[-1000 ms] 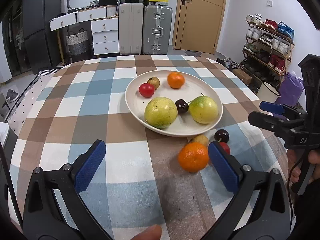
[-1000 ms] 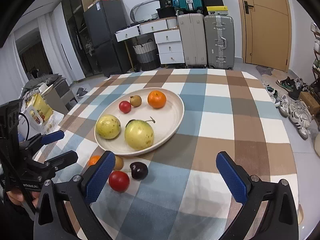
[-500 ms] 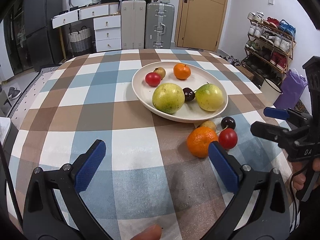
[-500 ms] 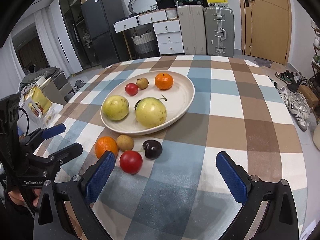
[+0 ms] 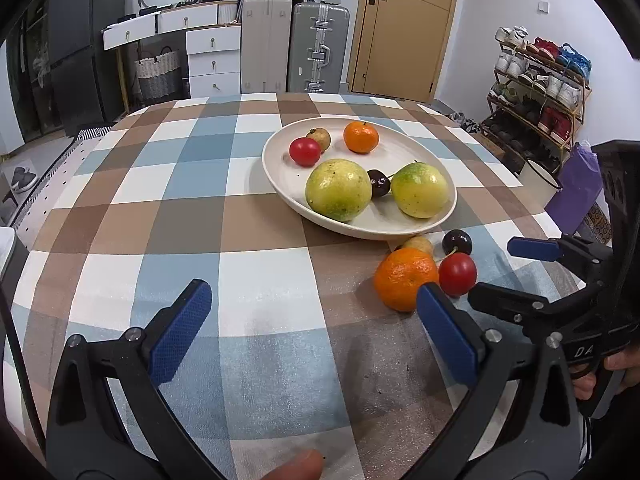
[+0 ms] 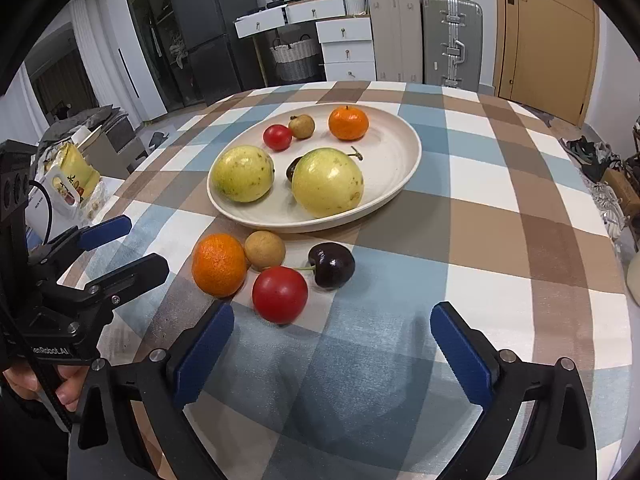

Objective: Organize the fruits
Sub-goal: 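Grasp the red tomato with the right gripper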

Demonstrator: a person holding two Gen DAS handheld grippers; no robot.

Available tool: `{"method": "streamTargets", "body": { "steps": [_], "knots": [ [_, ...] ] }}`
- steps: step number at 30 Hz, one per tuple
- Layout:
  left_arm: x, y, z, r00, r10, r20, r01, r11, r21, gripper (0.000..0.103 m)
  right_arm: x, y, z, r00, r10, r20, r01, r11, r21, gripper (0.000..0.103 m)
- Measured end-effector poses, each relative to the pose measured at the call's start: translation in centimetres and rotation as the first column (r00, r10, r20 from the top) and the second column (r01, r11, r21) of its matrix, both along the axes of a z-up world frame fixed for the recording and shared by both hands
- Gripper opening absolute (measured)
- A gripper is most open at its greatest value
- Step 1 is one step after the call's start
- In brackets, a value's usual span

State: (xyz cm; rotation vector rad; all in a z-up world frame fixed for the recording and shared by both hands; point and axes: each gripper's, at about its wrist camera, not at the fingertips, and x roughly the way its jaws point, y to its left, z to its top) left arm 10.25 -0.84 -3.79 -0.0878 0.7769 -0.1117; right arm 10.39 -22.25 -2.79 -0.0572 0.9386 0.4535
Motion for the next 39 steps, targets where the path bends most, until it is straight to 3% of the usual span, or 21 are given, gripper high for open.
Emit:
{"method": "streamTargets", "body": {
  "steps": [6, 9, 16, 18, 24, 32, 39],
  "knots": [
    [0.2, 0.2, -0.4, 1.0, -0.001, -0.002, 0.001, 1.0, -0.013, 0.102, 0.1, 1.1, -0.6, 1.0, 0.021, -0.013, -0.022, 1.0, -0.021, 0.094],
    [0.3, 0.3, -0.5, 1.0, -0.002, -0.01, 0.002, 1.0, -0.02, 0.102, 0.0, 1.7, -0.7, 0.999, 0.041, -0.002, -0.042, 0.998, -0.044, 0.083],
    [0.8, 0.6, -0.9, 1.0, 0.002, -0.026, -0.003, 0.999, -0.042, 0.102, -0.3, 2.5, -0.7, 0.998, 0.067, -0.003, -0.067, 0.996, -0.052, 0.074],
    [0.8, 0.7, -0.9, 1.0, 0.004, -0.027, -0.005, 0.999, -0.046, 0.102, -0.5, 2.8, -0.6, 0.997, 0.083, -0.001, -0.083, 0.995, -0.047, 0.065],
    [0.8, 0.7, -0.9, 1.0, 0.006, -0.026, -0.007, 0.999, -0.046, 0.102, -1.0, 3.8, -0.6, 0.992, 0.126, 0.006, -0.125, 0.991, -0.053, 0.059],
    [0.8, 0.8, -0.9, 1.0, 0.006, -0.03, -0.007, 0.999, -0.045, 0.102, -0.9, 4.0, -0.5, 0.992, 0.129, 0.013, -0.128, 0.991, -0.051, 0.031],
    [0.9, 0.7, -0.9, 1.0, 0.004, -0.029, -0.005, 0.999, -0.038, 0.102, -1.4, 3.6, -0.4, 0.99, 0.136, 0.036, -0.134, 0.99, -0.053, 0.031]
  ]
}}
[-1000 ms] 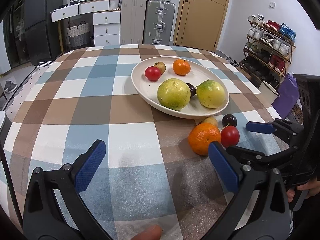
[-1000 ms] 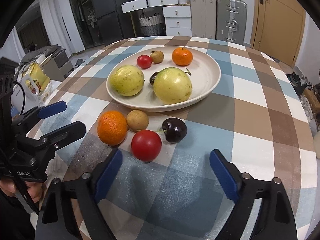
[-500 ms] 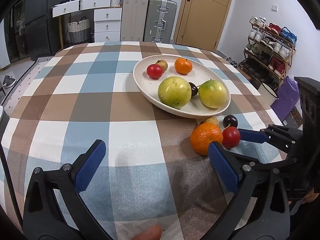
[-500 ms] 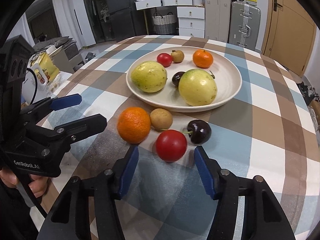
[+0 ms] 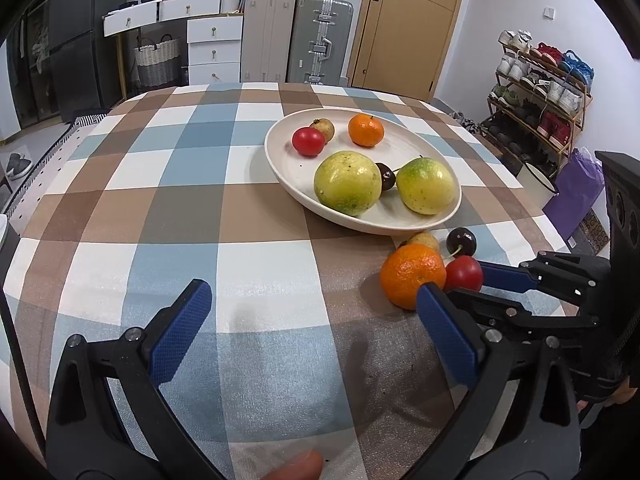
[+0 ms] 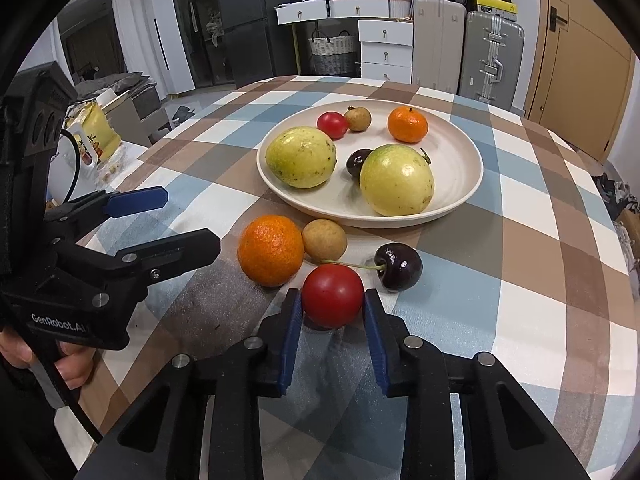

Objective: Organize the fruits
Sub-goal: 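Grasp the red tomato with the right gripper, then grasp the second mandarin with the left gripper while the right gripper lifts the tomato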

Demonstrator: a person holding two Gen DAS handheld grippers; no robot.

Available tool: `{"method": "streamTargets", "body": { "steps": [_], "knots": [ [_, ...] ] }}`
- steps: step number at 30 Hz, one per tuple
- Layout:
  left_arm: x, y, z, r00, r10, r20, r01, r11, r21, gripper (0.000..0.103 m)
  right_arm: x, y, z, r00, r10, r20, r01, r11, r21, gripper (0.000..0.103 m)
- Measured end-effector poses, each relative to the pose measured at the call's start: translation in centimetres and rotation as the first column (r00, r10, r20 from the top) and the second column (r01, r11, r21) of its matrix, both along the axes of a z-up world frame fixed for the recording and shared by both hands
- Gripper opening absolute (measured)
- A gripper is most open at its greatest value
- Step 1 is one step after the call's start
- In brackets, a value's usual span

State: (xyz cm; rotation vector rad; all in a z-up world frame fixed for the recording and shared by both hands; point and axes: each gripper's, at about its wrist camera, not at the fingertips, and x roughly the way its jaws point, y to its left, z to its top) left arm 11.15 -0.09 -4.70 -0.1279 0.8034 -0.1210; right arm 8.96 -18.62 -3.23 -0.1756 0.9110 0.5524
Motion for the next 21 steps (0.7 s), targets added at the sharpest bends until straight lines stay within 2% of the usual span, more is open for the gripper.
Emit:
{"method": "streamTargets", "body": {
  "steps": [17, 19, 21],
  "knots": [
    [0.2, -2.1, 0.1, 0.997, -0.07, -0.013, 0.071, 0.997, 0.011, 0.101, -0.6, -3.0, 1.9, 0.998, -0.035, 0.053, 0.03, 0.995, 0.097, 0.031],
    [0.5, -2.5, 0.0, 0.996, -0.088, -0.019, 0.088, 0.996, 0.02, 0.098, -0.6, -3.3, 2.0, 0.998, -0.043, 0.056, 0.037, 0.994, 0.1, 0.031],
    [0.6, -3.1, -0.1, 0.994, -0.106, -0.023, 0.107, 0.994, 0.025, 0.088, -0.5, -3.7, 2.0, 0.997, -0.052, 0.056, 0.046, 0.993, 0.105, 0.031]
  ]
}}
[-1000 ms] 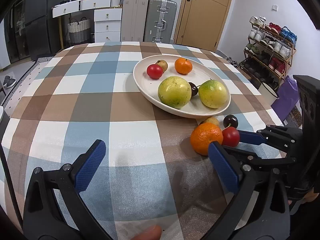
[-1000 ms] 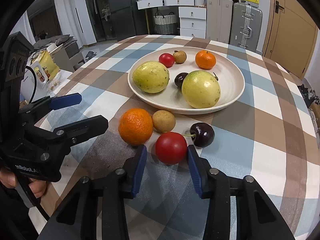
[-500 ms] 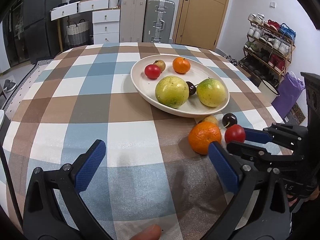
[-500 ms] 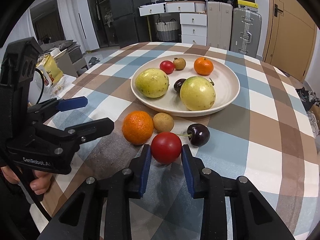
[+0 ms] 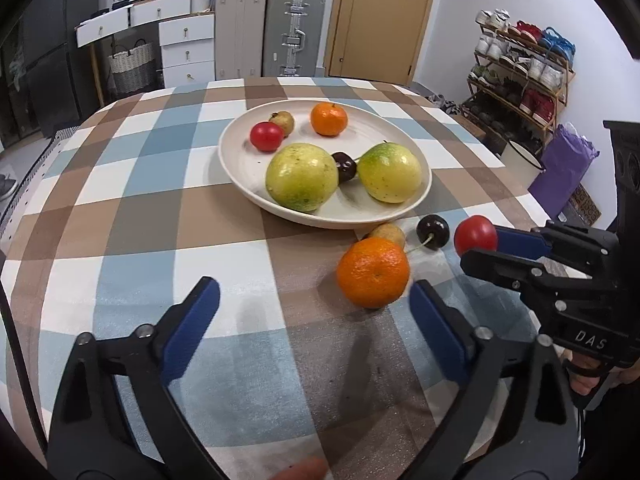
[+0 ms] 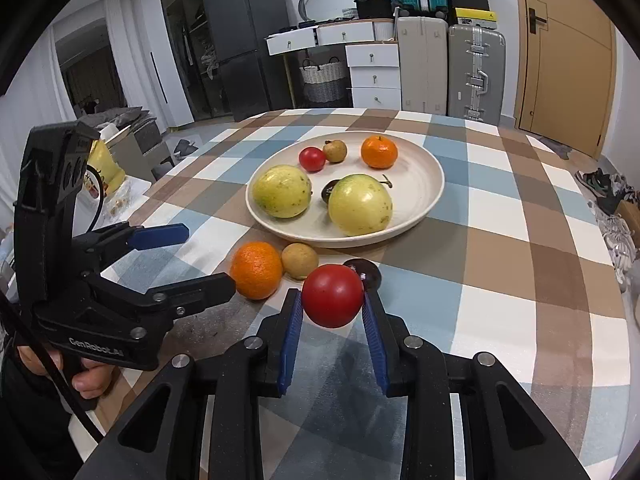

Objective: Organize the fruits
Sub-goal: 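Grasp the second mandarin with the left gripper while the right gripper lifts the tomato, then carry the mandarin and tomato over the white plate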

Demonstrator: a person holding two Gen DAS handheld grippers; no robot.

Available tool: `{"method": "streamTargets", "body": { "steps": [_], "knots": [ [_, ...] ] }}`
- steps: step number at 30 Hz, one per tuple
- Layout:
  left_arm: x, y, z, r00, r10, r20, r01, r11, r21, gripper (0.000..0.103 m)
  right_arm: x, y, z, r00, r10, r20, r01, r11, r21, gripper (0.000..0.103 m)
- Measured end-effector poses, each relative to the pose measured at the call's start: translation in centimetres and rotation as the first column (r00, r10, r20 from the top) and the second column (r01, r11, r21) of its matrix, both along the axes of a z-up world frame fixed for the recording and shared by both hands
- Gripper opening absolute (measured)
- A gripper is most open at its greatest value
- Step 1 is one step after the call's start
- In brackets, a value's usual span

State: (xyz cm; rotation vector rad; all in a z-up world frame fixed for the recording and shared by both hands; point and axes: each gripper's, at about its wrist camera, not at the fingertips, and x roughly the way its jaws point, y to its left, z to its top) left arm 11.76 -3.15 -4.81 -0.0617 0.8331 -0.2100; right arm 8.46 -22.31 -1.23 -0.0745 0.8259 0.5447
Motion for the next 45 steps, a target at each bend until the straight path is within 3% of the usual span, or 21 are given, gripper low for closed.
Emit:
{"method": "streamTargets", "body": {
  "steps": [5, 10, 18, 28, 45],
  "knots": [
    [0.5, -1.3, -0.7, 0.998, -0.057, -0.037, 0.057, 0.998, -0.002, 0.081, -0.2, -0.7, 0.1, 1.0, -0.009, 0.004, 0.009, 1.0, 0.005, 0.031],
    [0.6, -2.2, -0.6, 0.997, -0.077, -0.025, 0.077, 0.997, 0.002, 0.076, -0.3, -1.4, 0.1, 1.0, -0.021, 0.003, 0.021, 1.0, 0.007, 0.031],
    [0.9, -3.0, -1.0, 0.992, -0.113, -0.048, 0.112, 0.993, -0.026, 0.04, -0.4, -2.1, 0.4, 0.999, -0.037, 0.01, 0.037, 0.999, 0.009, 0.031],
    [0.2, -2.9, -0.3, 0.991, -0.131, -0.013, 0.131, 0.991, -0.037, 0.039, -0.4, -2.2, 0.4, 0.999, -0.041, 0.011, 0.041, 0.999, 0.006, 0.031],
    [-1.4, -0.7, 2.9, 0.995, -0.069, 0.069, 0.074, 0.995, -0.072, 0.038, -0.6, -2.3, 2.1, 0.998, -0.043, 0.045, 0.041, 0.998, 0.041, 0.031]
  ]
}}
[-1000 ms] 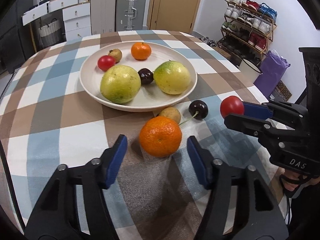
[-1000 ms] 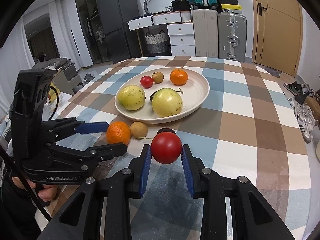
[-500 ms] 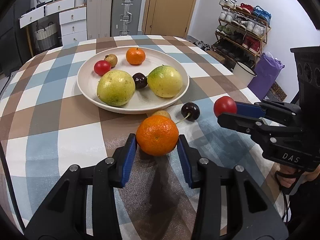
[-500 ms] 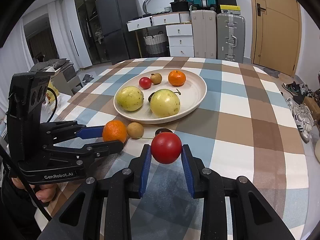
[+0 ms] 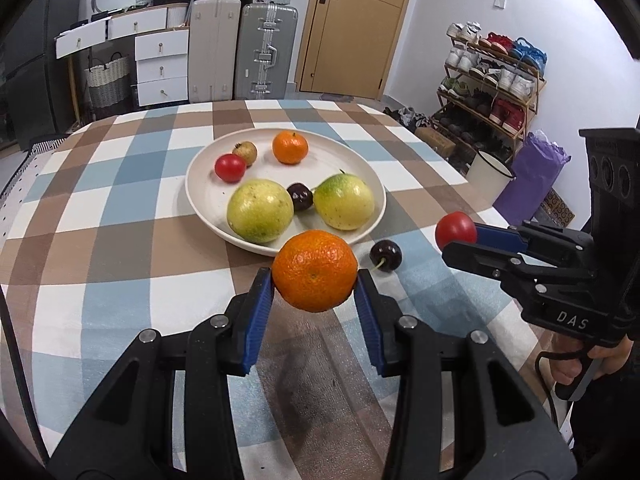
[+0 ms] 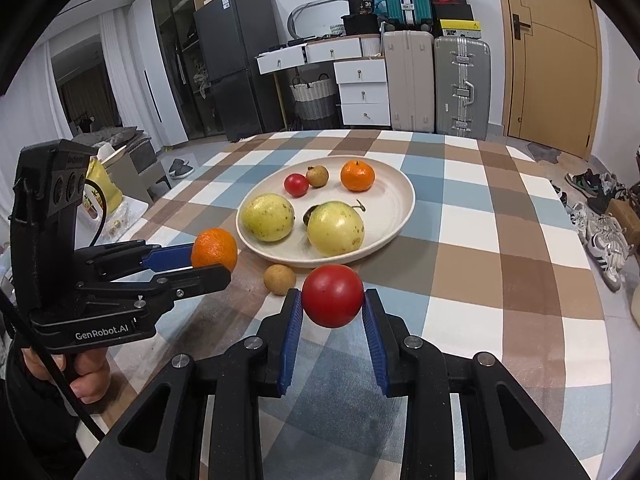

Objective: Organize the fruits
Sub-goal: 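Carry the mandarin and tomato over the white plate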

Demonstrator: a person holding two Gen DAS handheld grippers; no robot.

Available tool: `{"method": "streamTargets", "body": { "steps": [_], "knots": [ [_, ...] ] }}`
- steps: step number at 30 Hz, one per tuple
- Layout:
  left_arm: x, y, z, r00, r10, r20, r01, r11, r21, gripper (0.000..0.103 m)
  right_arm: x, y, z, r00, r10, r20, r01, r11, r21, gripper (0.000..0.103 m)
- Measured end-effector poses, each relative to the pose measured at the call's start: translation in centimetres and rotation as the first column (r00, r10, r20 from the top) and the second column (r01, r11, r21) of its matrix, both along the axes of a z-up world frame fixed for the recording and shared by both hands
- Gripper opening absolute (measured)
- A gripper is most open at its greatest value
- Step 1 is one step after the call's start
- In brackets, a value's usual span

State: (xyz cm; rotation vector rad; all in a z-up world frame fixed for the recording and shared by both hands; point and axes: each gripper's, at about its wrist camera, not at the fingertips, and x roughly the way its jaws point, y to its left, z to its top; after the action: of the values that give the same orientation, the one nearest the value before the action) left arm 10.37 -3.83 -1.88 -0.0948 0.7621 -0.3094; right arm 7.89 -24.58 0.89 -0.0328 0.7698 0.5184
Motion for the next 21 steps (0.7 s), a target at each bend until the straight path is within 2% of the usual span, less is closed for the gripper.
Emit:
{"method": "streamTargets", "body": {
  "steps": [15, 21],
  "knots": [
    [0.6, 1.3, 3.6, 0.997, 0.044, 0.07, -0.045, 0.999, 0.005, 0.039, 1.3, 0.6, 2.8, 0.998, 0.03, 0.059, -0.033, 0.999, 0.038, 0.031],
    [1.6, 0.9, 3.5, 0.996, 0.047, 0.071, -0.048, 0.999, 0.015, 0.039, 2.4, 1.0, 3.0, 0.998, 0.039, 0.058, -0.041, 0.998, 0.046, 0.031]
  ]
}}
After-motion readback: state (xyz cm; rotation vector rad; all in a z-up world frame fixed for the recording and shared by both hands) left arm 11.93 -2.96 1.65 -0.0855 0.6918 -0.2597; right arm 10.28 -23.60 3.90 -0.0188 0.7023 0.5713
